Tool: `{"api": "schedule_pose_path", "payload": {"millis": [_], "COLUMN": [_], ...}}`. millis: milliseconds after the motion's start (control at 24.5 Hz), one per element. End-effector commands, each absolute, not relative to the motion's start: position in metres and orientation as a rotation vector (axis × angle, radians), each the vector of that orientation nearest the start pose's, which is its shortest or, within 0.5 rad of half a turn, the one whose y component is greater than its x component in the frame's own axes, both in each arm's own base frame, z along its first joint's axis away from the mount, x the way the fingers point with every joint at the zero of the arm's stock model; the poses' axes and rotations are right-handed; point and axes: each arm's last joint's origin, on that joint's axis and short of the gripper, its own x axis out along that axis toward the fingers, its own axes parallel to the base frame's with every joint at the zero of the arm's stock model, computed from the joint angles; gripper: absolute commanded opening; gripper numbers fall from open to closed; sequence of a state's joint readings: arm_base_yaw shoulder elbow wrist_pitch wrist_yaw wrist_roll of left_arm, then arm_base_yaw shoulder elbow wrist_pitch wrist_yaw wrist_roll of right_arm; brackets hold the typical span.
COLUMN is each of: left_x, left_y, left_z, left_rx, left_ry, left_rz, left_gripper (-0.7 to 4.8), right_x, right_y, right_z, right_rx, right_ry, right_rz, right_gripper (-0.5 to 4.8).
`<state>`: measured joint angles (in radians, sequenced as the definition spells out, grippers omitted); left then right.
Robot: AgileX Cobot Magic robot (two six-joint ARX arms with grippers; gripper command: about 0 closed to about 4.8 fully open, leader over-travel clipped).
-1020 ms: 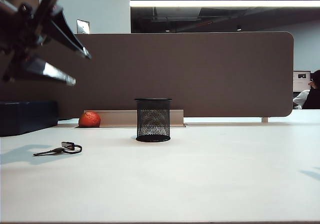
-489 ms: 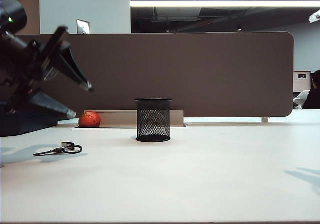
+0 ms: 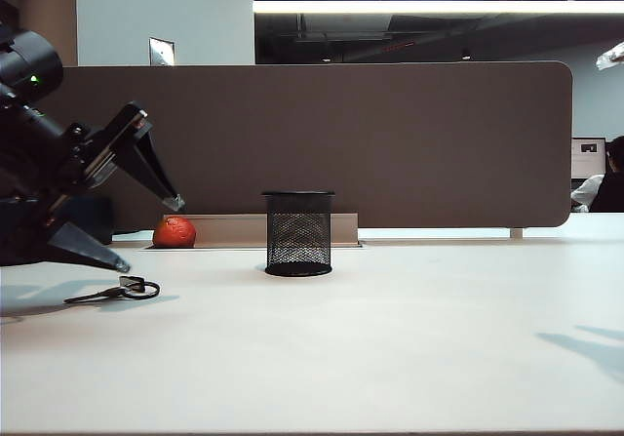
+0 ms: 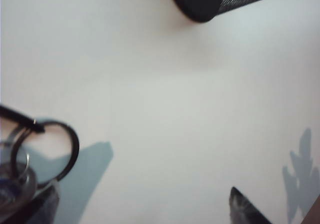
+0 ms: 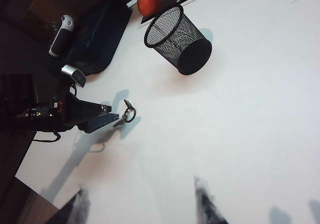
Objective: Pick up a bunch of keys from the table, then put them into the black basket.
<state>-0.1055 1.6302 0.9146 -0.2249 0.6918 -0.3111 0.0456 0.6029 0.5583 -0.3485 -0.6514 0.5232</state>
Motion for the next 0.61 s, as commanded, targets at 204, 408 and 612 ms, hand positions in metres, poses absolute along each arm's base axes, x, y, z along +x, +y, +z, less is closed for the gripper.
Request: {"api": "schedule_pose_path", "payload": {"millis": [204, 408, 612], "left_x": [0.319, 0.322, 0.324], "left_y": [-0.053, -0.054, -0.054], "left_z": [0.177, 0.161, 0.162], "left_rx": [-0.59, -0.629, -0.624], "left_ry": [0.986, 1.048, 1.028], "left_rz": [-0.588, -0.566, -0.573], "left_gripper": [4.36, 4.36, 4.36], "right_x": [0.134, 0.134, 0.134], "right_y": [0.024, 0.024, 0.024], "right_z": [0.271, 0.271, 0.271], "right_rx": [0.61, 0.61, 0.61], "right_ry": [0.537, 0.538, 0.538], "right_rz": [0.584, 0.584, 0.584], "right_gripper": [2.74, 2.74, 2.74]}}
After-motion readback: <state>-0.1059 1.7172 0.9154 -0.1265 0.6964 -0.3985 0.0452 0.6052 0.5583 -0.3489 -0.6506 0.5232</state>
